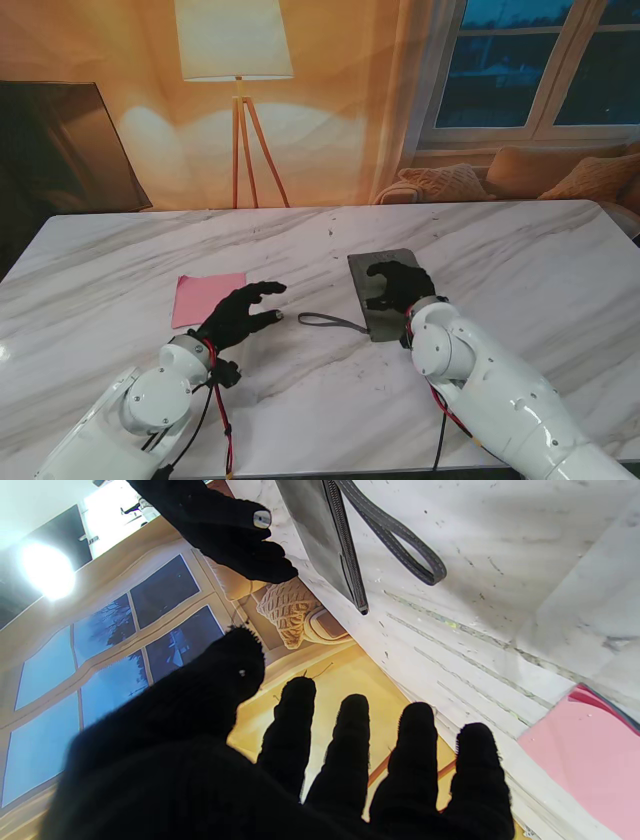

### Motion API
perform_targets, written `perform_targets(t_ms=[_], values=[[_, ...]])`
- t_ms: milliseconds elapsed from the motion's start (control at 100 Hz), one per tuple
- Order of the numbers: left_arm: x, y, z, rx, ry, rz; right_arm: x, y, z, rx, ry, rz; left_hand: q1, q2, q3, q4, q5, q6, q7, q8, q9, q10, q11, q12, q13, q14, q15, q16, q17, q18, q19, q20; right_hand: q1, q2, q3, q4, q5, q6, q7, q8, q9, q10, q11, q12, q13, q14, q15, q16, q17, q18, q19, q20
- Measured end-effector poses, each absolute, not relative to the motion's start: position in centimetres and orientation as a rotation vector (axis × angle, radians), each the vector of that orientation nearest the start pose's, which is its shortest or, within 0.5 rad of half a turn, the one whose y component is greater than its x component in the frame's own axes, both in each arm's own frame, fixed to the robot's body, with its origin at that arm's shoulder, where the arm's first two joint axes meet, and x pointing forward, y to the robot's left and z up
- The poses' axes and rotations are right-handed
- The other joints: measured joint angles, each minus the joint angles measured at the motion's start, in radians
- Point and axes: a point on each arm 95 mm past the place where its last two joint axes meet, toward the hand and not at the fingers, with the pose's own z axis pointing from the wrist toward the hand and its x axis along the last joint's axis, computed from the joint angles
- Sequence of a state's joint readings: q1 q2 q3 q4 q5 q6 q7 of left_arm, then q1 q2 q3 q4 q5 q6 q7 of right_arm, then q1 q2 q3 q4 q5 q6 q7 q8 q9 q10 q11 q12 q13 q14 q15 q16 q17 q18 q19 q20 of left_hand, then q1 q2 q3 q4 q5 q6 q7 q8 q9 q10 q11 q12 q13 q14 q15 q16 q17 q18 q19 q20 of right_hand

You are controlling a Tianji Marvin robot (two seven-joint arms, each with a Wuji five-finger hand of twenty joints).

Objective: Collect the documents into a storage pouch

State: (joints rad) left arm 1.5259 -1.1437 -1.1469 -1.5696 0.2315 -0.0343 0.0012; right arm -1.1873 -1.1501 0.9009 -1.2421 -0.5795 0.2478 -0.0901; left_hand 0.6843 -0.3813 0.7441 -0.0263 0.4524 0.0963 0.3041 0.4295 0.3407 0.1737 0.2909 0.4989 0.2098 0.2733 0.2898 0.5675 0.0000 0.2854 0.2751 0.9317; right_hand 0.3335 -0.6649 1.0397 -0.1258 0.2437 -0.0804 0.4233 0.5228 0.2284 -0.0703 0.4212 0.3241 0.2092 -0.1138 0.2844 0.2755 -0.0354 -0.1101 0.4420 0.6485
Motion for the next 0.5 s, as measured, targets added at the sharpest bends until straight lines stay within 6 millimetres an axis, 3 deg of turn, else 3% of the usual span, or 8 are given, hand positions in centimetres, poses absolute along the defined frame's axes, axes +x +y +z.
perform_targets(t_ms=[310, 500], values=[[40.4, -3.5, -33.0, -1.917, 1.126, -1.995, 48.6, 3.3, -37.0, 1.587, 1.324, 1.292, 0.000, 0.002, -0.012, 0.000, 0.000, 0.000, -0.013, -0.005, 0.012, -0.015, -0.021, -0.040, 0.000, 0.010, -0.011, 0.000, -0.002, 0.000, 0.000, 0.000, 0.000, -0.012, 0.001, 0.000, -0.017, -0.008, -0.027, 0.000, 0.000, 0.000, -0.046, -0.034, -0.013, 0.000, -0.005, -0.010, -0.003, 0.000, -0.013, 0.015], [40.4, -3.4, -33.0, -1.908, 1.129, -1.999, 48.8, 4.1, -37.9, 1.568, 1.320, 1.243, 0.000, 0.009, -0.012, 0.000, 0.000, 0.000, -0.013, -0.005, 0.012, -0.015, -0.021, -0.053, 0.000, 0.010, -0.011, 0.000, -0.002, 0.000, 0.000, 0.000, 0.000, -0.026, 0.012, 0.001, -0.102, -0.001, -0.048, 0.001, -0.011, 0.006, -0.086, -0.057, -0.012, 0.001, 0.010, -0.010, -0.001, 0.002, -0.014, 0.028]])
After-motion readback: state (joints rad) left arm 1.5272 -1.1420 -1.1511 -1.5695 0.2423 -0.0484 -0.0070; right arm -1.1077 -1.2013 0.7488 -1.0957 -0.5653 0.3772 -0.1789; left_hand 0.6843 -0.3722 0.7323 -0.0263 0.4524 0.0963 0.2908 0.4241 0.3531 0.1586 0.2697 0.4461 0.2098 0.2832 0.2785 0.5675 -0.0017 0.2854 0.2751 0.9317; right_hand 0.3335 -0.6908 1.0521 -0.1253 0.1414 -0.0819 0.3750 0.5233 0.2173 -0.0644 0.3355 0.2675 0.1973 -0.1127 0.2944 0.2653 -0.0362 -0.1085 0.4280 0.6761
